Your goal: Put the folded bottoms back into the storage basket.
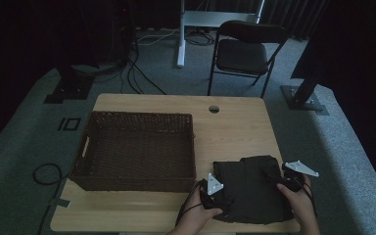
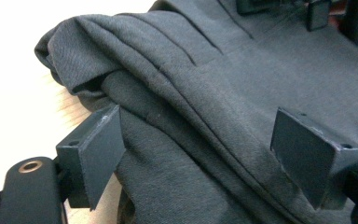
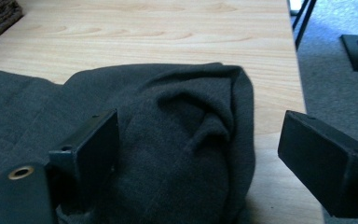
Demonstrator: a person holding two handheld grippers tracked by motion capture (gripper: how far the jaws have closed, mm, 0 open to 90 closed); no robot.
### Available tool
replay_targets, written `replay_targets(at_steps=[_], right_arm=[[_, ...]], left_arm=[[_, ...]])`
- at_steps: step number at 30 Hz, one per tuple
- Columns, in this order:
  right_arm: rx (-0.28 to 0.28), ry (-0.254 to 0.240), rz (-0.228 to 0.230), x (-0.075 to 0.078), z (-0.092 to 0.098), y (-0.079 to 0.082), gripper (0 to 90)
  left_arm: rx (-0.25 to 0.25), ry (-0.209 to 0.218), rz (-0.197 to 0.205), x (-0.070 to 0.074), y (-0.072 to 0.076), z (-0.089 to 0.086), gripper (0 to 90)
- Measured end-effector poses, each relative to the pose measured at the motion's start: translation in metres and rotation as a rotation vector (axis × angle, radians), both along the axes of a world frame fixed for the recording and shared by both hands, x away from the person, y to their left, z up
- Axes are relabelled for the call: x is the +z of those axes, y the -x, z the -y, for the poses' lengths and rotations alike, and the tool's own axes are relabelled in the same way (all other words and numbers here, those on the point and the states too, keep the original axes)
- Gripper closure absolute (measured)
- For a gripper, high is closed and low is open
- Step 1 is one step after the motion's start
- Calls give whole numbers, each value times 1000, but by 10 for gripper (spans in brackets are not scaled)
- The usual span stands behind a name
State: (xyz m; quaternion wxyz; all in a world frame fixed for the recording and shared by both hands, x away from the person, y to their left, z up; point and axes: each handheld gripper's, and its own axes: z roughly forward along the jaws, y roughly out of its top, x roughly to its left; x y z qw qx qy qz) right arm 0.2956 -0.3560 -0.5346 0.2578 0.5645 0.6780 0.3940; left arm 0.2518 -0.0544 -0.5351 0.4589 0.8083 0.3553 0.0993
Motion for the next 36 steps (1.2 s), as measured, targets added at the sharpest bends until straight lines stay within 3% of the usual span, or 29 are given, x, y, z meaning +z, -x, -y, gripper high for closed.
replay_targets(at_steps=[1,7,15,16,23,29,31,32,33,34,36], right_arm=[[3,-2,-9,-1,0,0,118],[18,-5,-40,-5,-1,-4,112],[57,-27,-83,-10,-3,-7,110],[63,-21,-89,-11,-4,-7,110],[56,-73,-135,-13,-2,-10,133],[86,-150,-173,-14,0,-11,283],[95,-165,-183,-13,-1,-11,365],[95,-165,-183,-13,-1,-11,365],[92,-176,-192,-12,-1,-10,408],[97,-197,-202,-11,-3,-8,533],[100,-187,-204,-8,-7,-6,596]], left_arm=[[0,1,-21,-3,-2,1,174],[3,-20,-29,-8,-5,6,151],[26,-5,-104,-15,-12,7,111],[31,0,-132,-16,-13,7,110],[9,-7,-136,-16,-16,11,109],[-36,-48,-106,-16,-19,16,169],[-50,-39,-106,-15,-19,16,240],[-50,-39,-106,-15,-19,16,284],[-61,-28,-112,-16,-21,16,284],[-65,-28,-112,-15,-22,16,375],[-74,-29,-111,-13,-22,17,493]])
